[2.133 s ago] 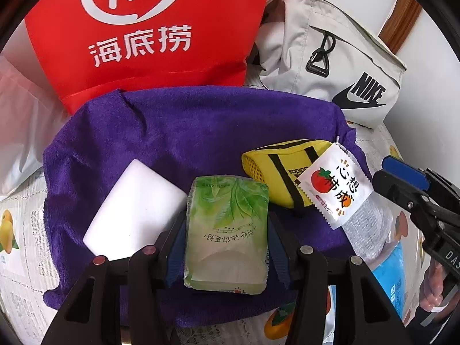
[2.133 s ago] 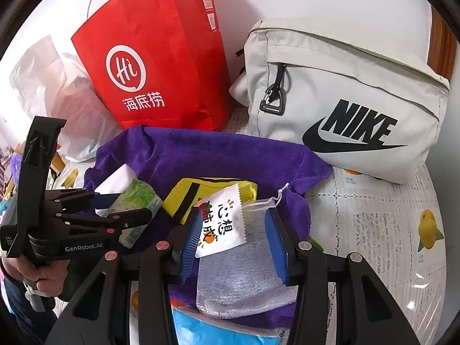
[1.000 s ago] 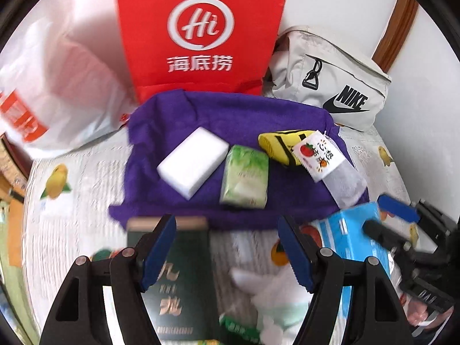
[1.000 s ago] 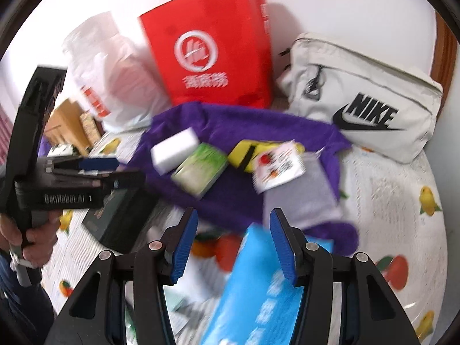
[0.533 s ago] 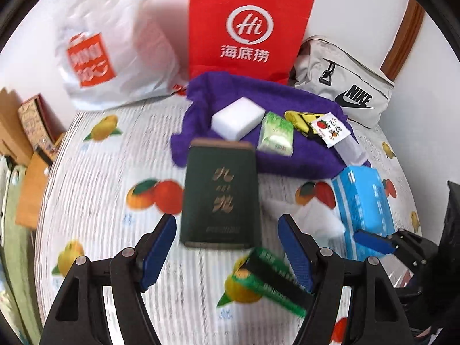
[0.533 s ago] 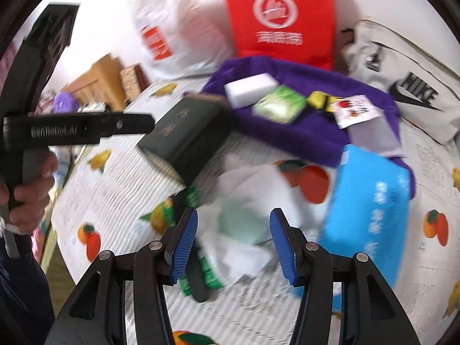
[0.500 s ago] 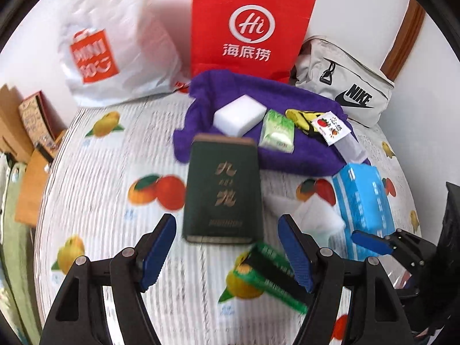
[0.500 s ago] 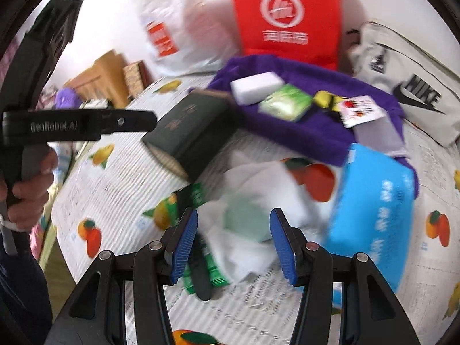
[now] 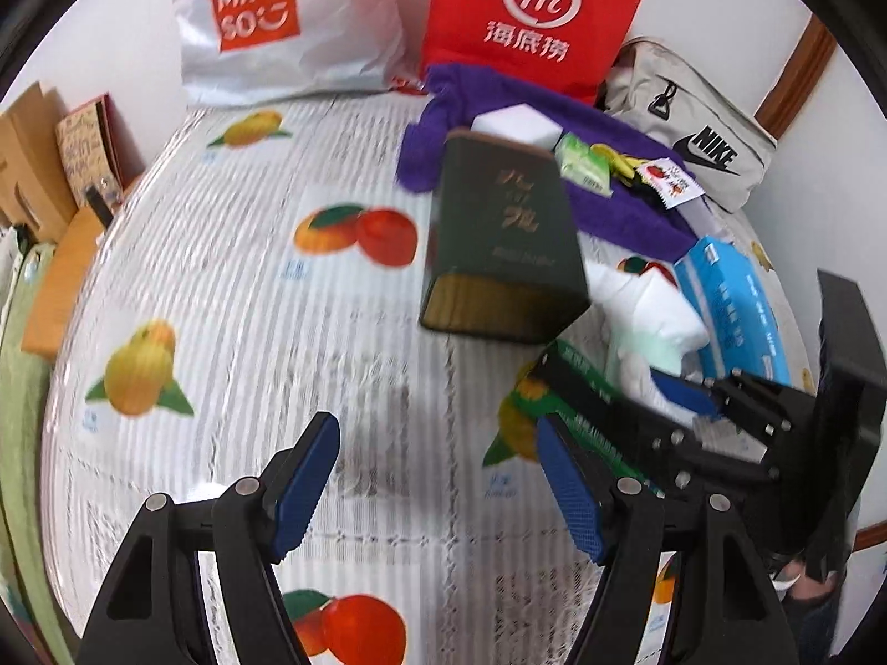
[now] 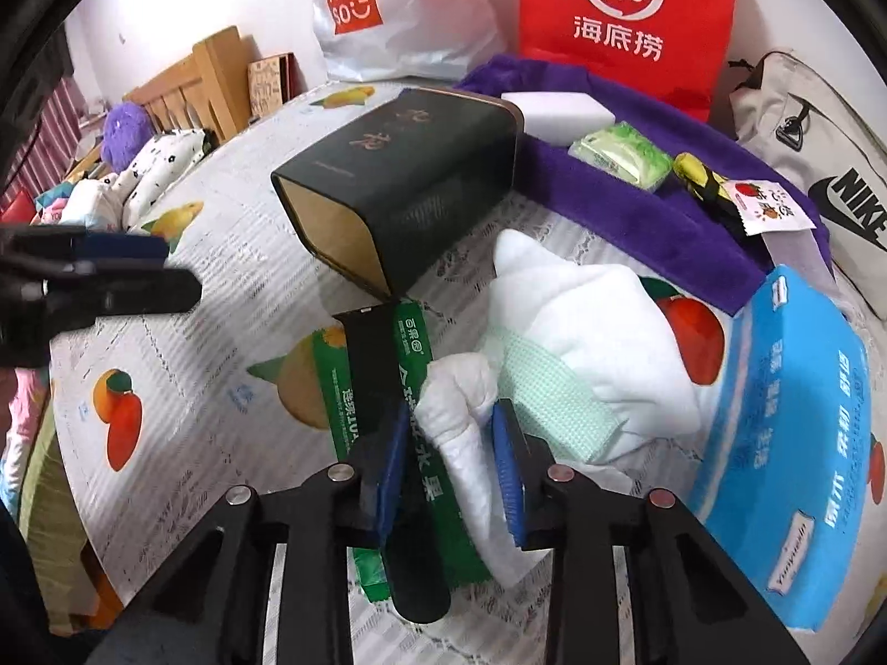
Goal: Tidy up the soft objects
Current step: 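Move the left tool to the green box while the right tool moves to the white sock, then grasp the green box with the left tool while the right tool grasps the white sock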
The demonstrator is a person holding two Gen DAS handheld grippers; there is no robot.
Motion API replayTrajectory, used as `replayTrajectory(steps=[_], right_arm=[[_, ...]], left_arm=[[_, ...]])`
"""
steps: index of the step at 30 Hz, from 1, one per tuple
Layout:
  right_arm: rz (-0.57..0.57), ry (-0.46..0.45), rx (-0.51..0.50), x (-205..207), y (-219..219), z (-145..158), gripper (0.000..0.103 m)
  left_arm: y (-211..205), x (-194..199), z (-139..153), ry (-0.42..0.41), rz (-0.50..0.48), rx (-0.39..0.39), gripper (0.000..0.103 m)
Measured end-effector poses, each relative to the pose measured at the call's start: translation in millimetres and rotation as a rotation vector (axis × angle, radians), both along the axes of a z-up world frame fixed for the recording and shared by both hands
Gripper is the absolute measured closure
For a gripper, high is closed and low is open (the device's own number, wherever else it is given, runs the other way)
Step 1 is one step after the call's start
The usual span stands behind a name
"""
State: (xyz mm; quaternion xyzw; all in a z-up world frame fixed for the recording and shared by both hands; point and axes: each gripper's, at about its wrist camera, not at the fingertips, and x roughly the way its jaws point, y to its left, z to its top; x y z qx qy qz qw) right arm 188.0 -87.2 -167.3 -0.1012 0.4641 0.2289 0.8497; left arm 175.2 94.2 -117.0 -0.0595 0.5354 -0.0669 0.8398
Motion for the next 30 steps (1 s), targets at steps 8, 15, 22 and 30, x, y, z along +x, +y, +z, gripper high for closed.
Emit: replayTrajectory(steps=[8,15,22,30], right_arm=[[-0.014,-0.018,0.028,-4.2,-7.5,6.4,0.082],[-0.061,-0.107,0.091,-20.8,-31.5,52.5,0.082],[-0.134,-0.140,0.102,-37.3,-67.0,73.5,0.082],[-0.244,-0.150,0.135,-54.7,-115.7,75.3,0.082]], left_arm=[[-8.7,-5.7,-13.1,0.030,-0.019,-0.006,0.031],[-42.5,-3.9,-14.5,0.037,-0.080,-0.045,0.031],[-83.5,0.9,-30.5,0.066,-0.120,-0.061,0.031],[-116.7,4.0,-39.0,0.090,-0.155,0.007,0.024]])
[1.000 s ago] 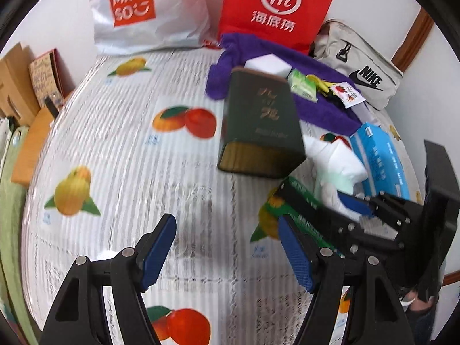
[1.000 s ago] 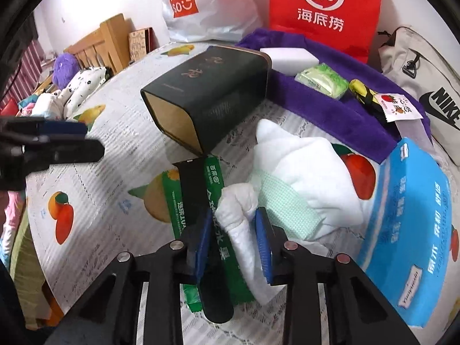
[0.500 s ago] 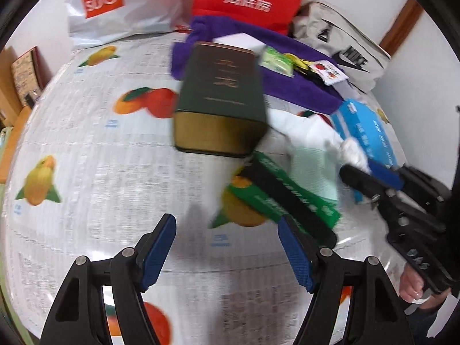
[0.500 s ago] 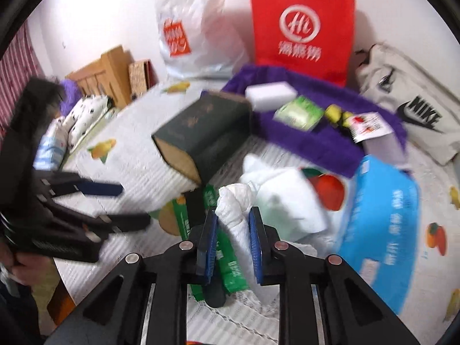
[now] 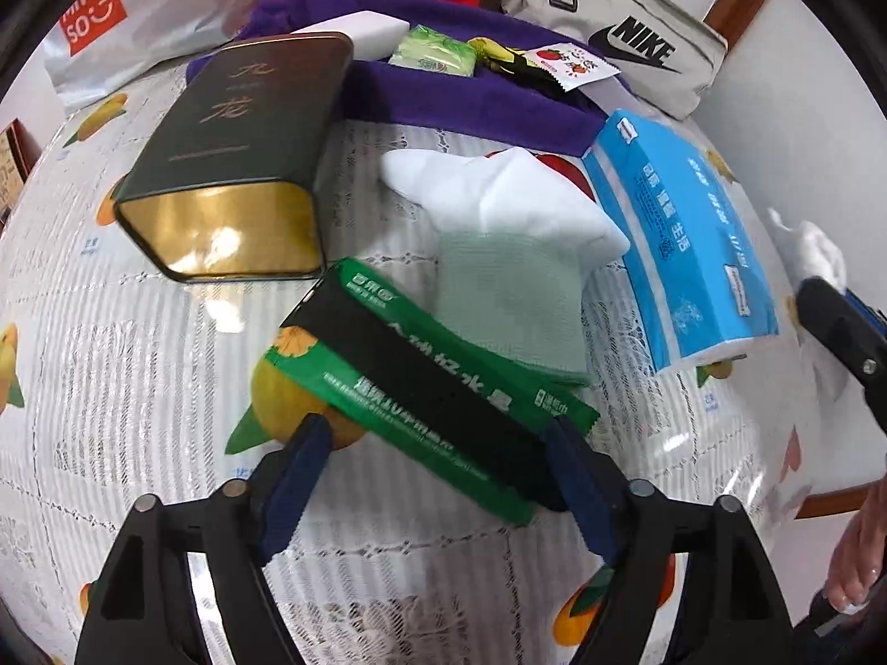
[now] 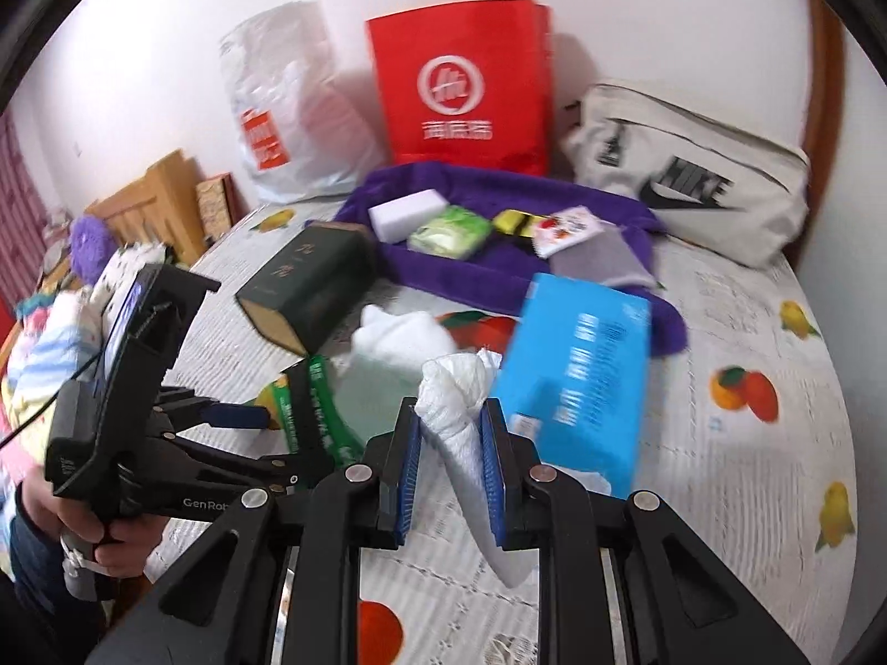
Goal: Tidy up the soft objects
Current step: 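Grasp the green box with the left tool while the right tool grasps the white sock, then lift the green snack packet with the left tool while the right tool lifts the sock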
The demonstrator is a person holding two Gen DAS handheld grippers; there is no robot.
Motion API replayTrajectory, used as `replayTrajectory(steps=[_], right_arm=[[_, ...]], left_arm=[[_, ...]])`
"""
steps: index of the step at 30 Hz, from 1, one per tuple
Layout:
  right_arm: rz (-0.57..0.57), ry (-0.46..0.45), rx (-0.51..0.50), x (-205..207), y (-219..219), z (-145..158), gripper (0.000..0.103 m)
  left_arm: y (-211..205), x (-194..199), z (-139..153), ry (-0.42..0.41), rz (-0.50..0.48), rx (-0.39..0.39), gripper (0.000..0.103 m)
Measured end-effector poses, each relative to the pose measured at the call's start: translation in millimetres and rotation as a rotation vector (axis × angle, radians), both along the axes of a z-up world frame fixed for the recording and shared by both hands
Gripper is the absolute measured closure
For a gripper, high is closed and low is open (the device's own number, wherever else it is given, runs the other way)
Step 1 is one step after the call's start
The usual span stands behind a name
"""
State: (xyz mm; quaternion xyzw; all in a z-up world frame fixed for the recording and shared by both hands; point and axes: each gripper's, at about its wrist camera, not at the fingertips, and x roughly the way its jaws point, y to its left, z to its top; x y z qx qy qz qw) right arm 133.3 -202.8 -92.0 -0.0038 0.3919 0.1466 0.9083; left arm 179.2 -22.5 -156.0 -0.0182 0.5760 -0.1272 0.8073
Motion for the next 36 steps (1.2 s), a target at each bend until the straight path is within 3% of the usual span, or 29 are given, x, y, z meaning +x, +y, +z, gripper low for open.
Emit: replayTrajectory(steps=[6,8,10,13,19,22,24,28,36], right_arm=[[-0.047,0.011,0.013,0.0,-22.0,-5.5,0.082],[-0.051,0.013,0.021,-0.3,-26.1,-6.8,0.082],[-0.058,0.011,0.025,-1.6,-28.8,-7.3,0.082],[-0.055,0.008,0.040,-3.5,-30.0,-7.1,0.082],[-0.036,0.011,0.049,-3.9,-27.7,-8.9,0.082],[-0.030,0.013,0.055,-3.9,-28.1,-9.6,0.082],[-0.030,0.014,0.058,-4.2,-28.5,-10.2,0.082],[-0.033,0.015,0.061,-5.9,-31.1,-9.5,0.082],[-0.037,0.003,0.053,-5.6,-32.5,-5.6,0.082]], left_arm=[[-14.3,-0.7,-3.0,-0.059,-0.027,0.086,0.027],[-17.4,-1.6,-2.1,-0.074,-0.043,0.107,0.038],[-13.4,-1.9,1.3,-0.082,-0.061,0.091,0.064],[-1.0,-2.8,5.8,-0.072,-0.077,0.027,0.080],[8.0,-4.8,5.1,-0.044,-0.056,0.007,0.080],[10.6,-3.1,2.8,-0.036,-0.018,-0.022,0.067],[7.5,-0.7,2.0,-0.047,-0.010,-0.005,0.067],[6.6,1.4,4.8,-0.046,-0.007,0.006,0.088],[6.7,-5.7,9.0,-0.079,-0.031,0.073,0.096]])
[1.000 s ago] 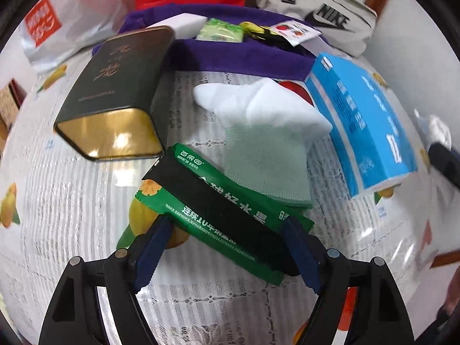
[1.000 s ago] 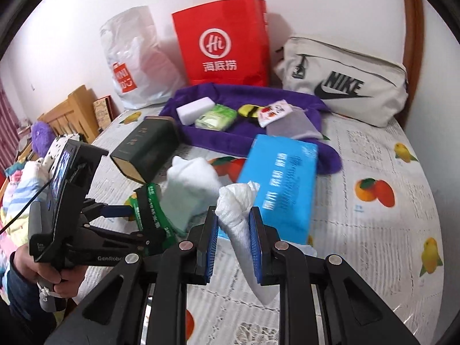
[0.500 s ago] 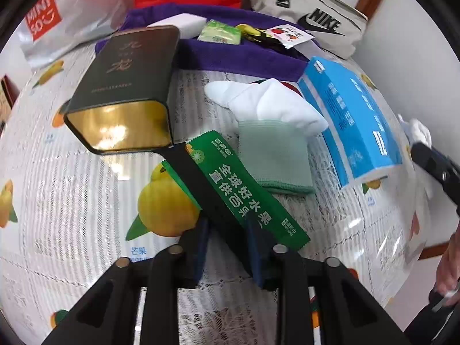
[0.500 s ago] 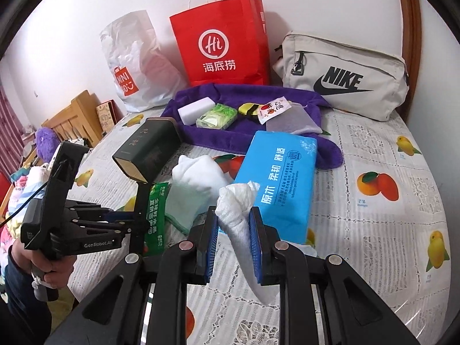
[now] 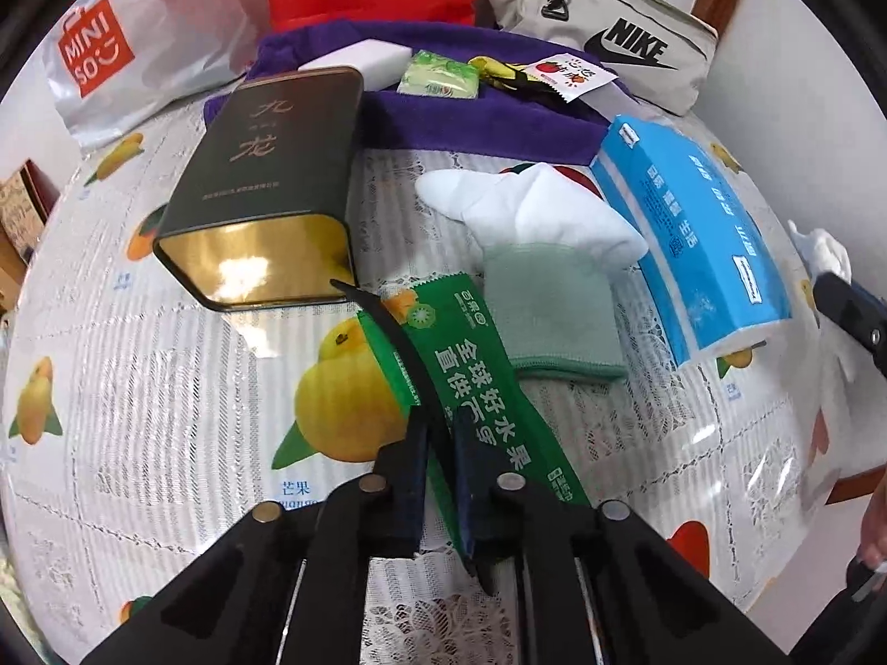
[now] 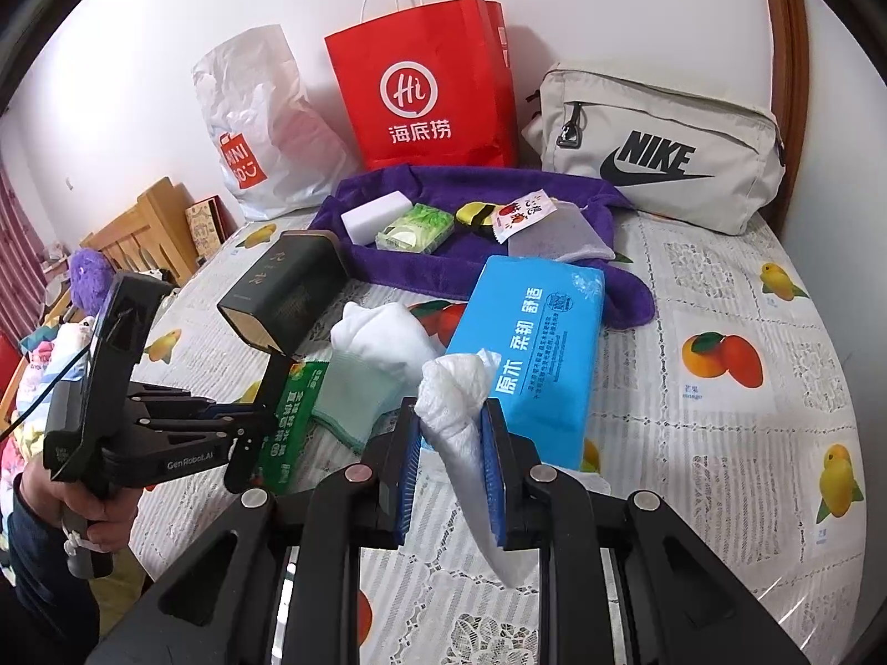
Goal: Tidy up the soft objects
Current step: 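Lift the green snack packet with the left tool while the right tool lifts the sock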
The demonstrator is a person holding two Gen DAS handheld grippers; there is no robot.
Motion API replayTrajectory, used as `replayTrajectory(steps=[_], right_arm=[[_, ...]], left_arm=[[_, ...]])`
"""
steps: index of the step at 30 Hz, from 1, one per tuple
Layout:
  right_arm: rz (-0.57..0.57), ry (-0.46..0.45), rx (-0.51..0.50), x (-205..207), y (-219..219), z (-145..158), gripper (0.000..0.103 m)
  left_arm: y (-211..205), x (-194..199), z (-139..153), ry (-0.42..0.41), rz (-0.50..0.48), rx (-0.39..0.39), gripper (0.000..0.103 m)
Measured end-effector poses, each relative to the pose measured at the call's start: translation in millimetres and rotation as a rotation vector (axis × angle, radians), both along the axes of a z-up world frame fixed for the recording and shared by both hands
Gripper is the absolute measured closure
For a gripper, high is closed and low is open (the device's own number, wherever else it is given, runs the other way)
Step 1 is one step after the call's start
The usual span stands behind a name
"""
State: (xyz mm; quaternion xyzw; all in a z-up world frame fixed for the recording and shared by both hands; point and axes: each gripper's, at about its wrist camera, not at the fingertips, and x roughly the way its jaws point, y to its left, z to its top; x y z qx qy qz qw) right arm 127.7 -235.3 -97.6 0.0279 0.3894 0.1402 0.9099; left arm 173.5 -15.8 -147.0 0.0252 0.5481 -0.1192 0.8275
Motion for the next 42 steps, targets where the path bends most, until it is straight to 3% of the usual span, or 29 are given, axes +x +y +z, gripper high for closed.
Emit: replayTrajectory(steps=[10,33,42], right_arm=[[-0.042,-0.004,-0.019,1.8,-4.2,7.7,0.082],[-0.031,-0.048,-0.036,7.8,4.8,34.5,0.082],[-0.020,-0.039,-0.030,11.7,6.6,31.9,0.082]], left_arm=[[7.8,-5.4,9.7,-0.035,-0.008,-0.029,0.098],[18.1,-17.3,77.9,-0.190,-0.006,-0.087,0.099],[15.7,-21.4,80.9,-0.199,-0.021,-0.090,0.099]])
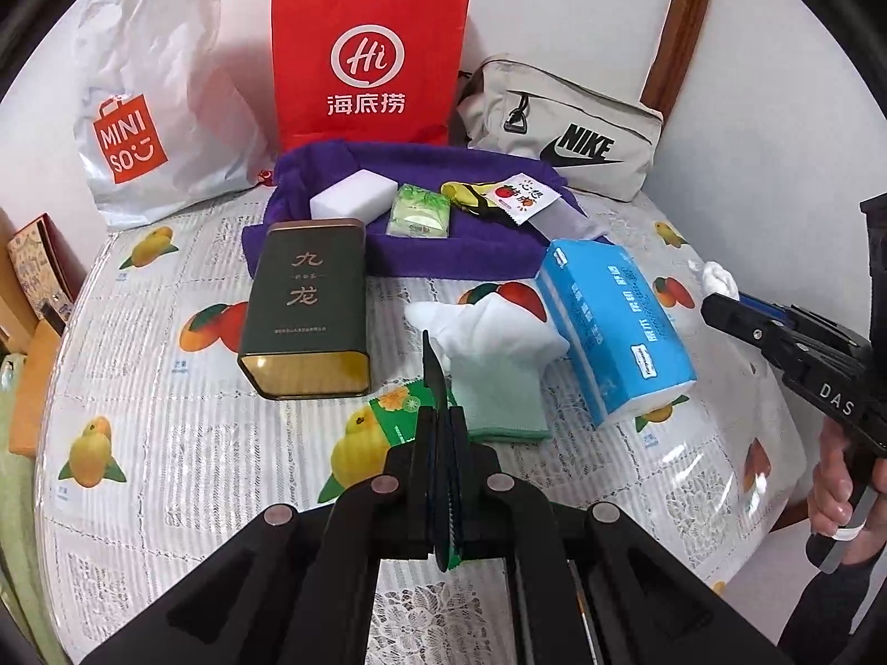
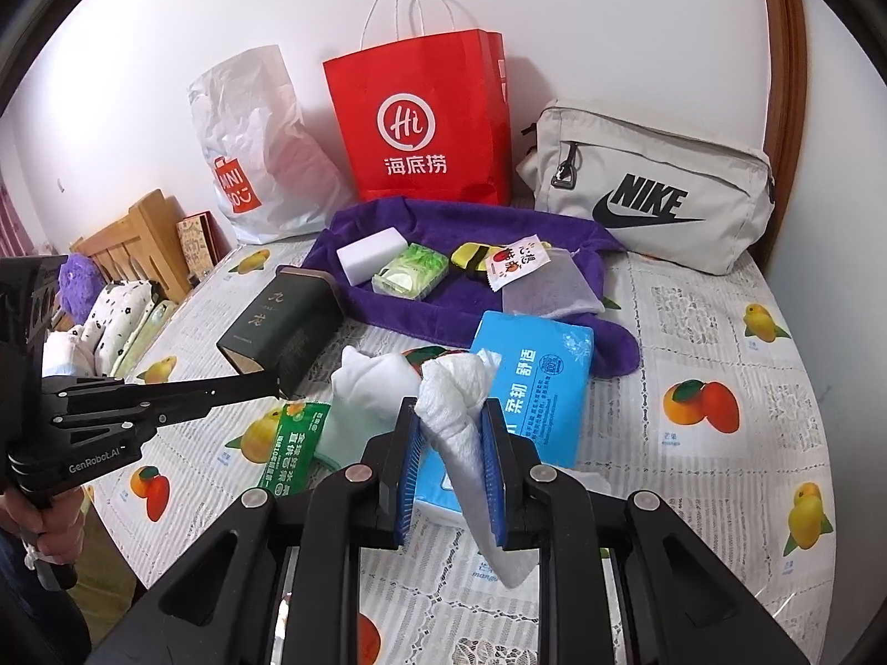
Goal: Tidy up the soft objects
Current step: 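Lift the green snack packet with the left tool while the right tool lifts the sock, then carry the sock with the right tool while the left tool carries the packet toward the purple towel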
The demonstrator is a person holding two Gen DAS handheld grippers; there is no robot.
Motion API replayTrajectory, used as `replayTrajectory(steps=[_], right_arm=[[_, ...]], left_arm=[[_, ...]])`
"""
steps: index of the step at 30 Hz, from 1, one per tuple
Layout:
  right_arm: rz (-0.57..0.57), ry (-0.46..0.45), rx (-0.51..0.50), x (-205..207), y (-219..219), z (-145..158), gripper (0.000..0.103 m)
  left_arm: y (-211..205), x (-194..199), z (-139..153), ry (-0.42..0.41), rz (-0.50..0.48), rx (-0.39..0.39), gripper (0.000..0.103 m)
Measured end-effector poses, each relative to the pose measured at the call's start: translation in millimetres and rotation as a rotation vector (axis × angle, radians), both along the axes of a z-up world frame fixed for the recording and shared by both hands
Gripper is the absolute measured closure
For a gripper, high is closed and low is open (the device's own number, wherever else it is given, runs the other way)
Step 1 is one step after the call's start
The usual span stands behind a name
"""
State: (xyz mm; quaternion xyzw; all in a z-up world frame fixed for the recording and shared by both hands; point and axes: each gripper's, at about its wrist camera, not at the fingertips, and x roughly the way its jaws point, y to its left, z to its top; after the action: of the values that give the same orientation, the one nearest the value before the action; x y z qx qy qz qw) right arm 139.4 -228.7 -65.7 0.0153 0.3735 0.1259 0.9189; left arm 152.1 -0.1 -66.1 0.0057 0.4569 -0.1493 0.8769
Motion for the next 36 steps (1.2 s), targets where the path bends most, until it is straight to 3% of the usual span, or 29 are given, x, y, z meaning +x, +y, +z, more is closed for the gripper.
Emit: replayTrajectory(steps=[18,36], right_arm=[[0.019,-0.040,-0.009,48.1,5.5,22.0,0.082],[0.022,-0.001,0.000,141.6,5.7,19.1,0.082]], left_arm=[[8.8,59.7,37.4,-0.078,0.041,0.001,0.099],[15.8,147.7,31.7,-0.068,0.065,0.009,0.099]])
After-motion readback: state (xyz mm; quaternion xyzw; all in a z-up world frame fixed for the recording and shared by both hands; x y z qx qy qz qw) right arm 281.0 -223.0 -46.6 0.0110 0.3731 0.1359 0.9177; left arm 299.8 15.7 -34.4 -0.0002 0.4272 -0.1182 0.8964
